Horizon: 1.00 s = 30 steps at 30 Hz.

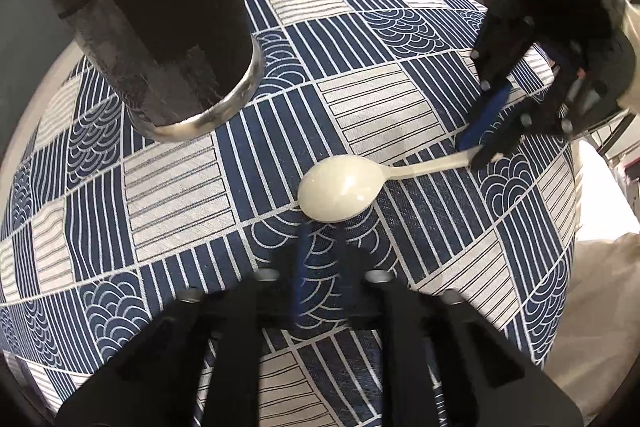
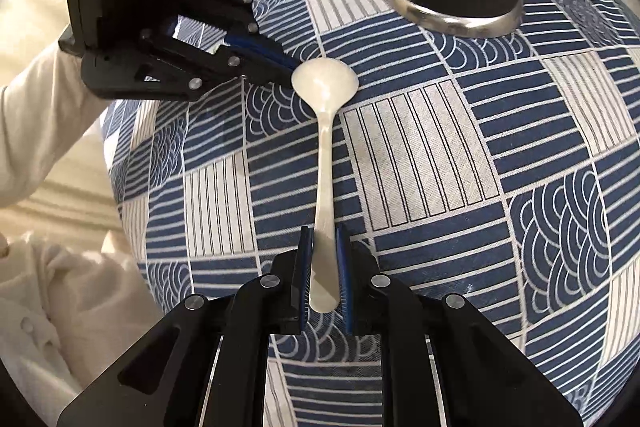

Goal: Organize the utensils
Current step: 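Close the left tool on the spoon's bowl while the right tool holds its handle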

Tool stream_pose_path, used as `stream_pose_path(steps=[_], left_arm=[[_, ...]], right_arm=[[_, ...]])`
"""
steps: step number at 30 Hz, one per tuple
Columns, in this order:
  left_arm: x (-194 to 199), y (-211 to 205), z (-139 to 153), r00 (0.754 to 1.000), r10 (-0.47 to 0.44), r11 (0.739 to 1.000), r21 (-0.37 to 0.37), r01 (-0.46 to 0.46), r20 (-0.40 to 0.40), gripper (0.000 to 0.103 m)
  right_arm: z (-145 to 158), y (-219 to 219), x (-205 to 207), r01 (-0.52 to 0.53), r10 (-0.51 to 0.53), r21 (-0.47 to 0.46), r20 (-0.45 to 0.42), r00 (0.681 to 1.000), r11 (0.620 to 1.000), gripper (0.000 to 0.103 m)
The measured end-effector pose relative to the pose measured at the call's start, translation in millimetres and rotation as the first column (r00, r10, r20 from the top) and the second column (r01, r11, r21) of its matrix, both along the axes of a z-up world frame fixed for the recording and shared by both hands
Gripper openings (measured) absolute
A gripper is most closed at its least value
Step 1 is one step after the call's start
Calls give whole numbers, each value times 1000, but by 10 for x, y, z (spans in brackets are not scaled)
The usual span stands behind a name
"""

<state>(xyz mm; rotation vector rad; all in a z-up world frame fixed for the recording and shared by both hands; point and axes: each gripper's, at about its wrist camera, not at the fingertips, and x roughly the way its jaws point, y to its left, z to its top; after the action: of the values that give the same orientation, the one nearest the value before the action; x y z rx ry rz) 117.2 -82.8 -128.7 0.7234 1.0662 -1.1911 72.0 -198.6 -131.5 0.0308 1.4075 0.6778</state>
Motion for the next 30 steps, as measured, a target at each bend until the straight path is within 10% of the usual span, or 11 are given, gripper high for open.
stream_pose_path(steps=[13, 23, 30], left_arm=[[-72, -35, 39, 983, -106, 990, -74, 118, 152, 48], [14, -119, 76, 971, -123, 986, -90, 143, 204, 6], [57, -75, 274, 978, -79, 989, -111, 102, 195, 4]], right_arm=[[-84, 16, 247, -130, 132, 30, -107, 985, 991, 12], [-137, 20, 435, -228, 237, 68, -184, 954, 971, 11], [-44, -69, 530, -242, 249, 61, -173, 953, 968, 9]])
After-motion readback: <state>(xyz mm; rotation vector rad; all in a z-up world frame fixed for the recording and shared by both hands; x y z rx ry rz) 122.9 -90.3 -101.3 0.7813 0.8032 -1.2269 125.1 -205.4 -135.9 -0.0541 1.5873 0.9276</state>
